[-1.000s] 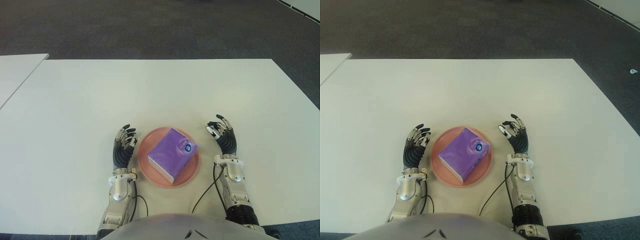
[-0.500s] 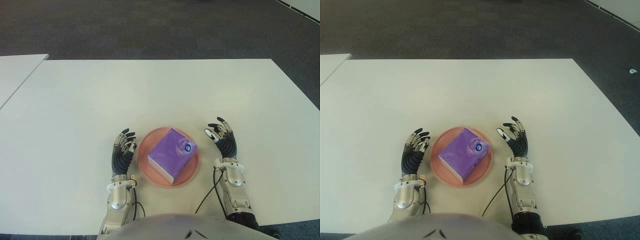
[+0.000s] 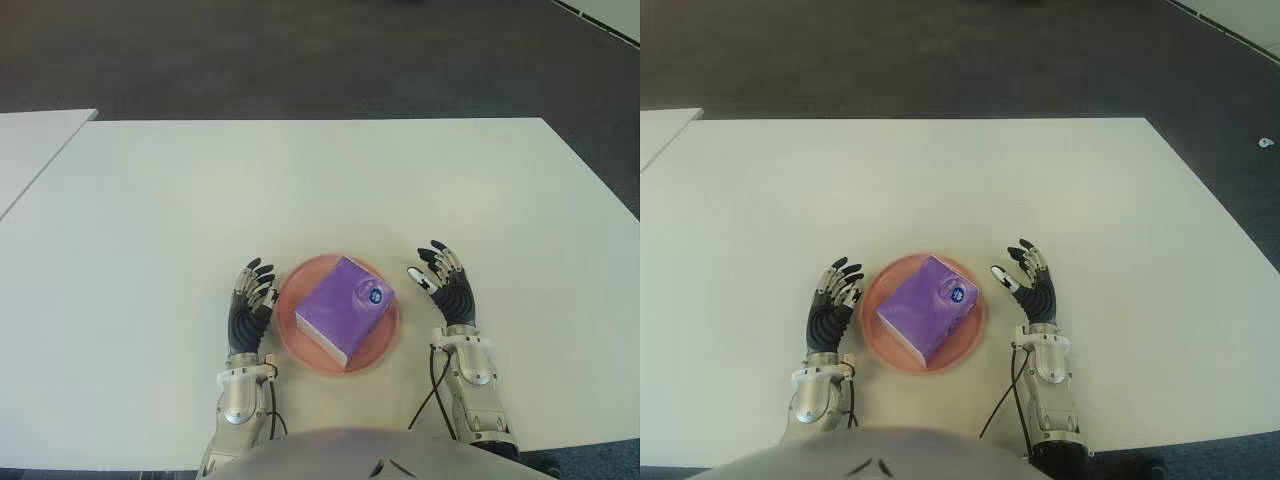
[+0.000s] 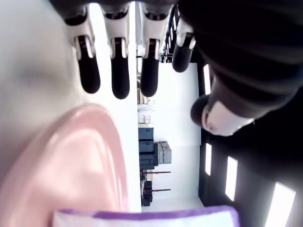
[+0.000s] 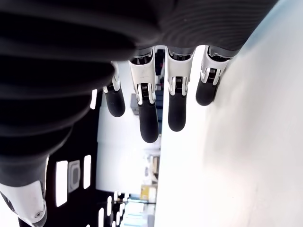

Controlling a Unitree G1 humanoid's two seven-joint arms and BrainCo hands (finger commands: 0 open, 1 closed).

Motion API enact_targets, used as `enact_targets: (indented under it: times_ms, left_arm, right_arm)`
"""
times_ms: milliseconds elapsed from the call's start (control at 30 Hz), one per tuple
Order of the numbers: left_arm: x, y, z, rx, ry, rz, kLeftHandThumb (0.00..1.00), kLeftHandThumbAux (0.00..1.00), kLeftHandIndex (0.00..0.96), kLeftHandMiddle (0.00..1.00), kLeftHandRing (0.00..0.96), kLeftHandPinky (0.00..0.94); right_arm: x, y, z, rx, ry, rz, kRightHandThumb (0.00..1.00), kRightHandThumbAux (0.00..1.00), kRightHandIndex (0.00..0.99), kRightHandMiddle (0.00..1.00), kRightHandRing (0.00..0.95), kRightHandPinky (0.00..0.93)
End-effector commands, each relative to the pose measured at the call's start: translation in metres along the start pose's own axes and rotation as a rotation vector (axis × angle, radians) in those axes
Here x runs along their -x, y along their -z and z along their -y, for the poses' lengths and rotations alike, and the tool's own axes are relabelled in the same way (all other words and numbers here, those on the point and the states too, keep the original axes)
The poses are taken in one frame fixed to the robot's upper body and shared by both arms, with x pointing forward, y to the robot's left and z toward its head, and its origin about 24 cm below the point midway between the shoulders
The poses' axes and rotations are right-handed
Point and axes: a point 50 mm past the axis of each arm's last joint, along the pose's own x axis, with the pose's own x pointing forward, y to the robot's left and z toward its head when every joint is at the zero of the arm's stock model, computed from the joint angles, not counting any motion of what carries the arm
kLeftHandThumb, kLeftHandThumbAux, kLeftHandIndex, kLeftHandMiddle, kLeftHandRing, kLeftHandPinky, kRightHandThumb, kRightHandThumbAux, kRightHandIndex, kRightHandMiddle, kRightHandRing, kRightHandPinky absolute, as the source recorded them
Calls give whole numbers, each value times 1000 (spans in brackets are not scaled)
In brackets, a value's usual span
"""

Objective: Put the tissue paper into the plate.

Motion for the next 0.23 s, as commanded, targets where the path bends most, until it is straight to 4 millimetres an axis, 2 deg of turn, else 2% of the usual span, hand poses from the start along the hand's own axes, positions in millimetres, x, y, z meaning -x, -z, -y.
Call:
enact_targets:
  times_ms: [33, 233]
  left_arm:
    - [10, -4, 1, 31, 17, 9, 264, 639, 184, 274, 294, 320]
    - [9, -10, -2, 31, 25, 14, 265, 644, 195, 278, 304, 340]
  right_arm:
    - [15, 2, -1, 6, -1, -32, 531, 632, 155, 297, 227, 150]
    - [19, -3, 3, 21, -4, -43, 505, 655, 149, 270, 210, 158]
